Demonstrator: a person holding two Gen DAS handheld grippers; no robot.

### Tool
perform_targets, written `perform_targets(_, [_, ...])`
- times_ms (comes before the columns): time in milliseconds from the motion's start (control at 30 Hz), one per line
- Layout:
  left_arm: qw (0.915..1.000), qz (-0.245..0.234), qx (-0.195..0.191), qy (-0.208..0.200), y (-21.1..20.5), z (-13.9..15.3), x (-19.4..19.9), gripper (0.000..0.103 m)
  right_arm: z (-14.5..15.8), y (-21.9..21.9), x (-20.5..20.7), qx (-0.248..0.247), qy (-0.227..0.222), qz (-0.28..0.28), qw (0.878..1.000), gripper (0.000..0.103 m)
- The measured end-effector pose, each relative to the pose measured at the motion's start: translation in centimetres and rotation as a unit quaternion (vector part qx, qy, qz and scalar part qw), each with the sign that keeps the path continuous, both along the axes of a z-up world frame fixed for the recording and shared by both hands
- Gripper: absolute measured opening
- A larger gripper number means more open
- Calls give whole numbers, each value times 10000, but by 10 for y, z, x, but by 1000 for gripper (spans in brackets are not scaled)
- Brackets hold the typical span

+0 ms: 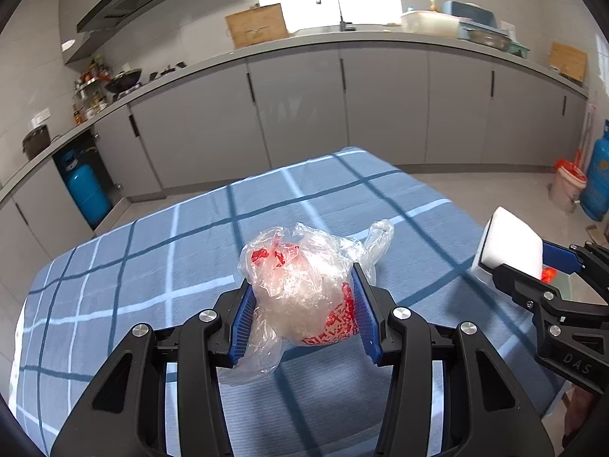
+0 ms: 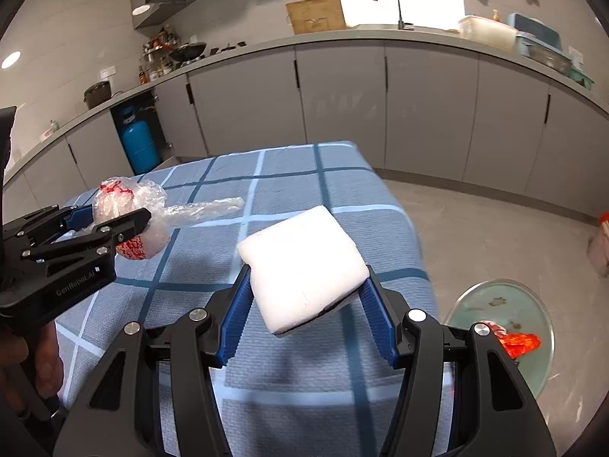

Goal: Collect trash
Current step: 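Carry the clear bag and white block over the green bucket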

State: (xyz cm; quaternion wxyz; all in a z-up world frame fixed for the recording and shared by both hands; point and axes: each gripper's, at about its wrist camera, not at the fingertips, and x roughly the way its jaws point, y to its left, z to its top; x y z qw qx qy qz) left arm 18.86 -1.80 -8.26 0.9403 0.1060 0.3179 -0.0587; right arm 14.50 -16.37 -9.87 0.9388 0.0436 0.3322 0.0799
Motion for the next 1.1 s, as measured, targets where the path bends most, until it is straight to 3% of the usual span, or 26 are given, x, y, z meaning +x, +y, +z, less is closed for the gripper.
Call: perform_targets(1100, [9896, -1423, 204, -74, -146, 1, -2, 47, -5, -133, -32, 37, -15, -1297, 9915, 57])
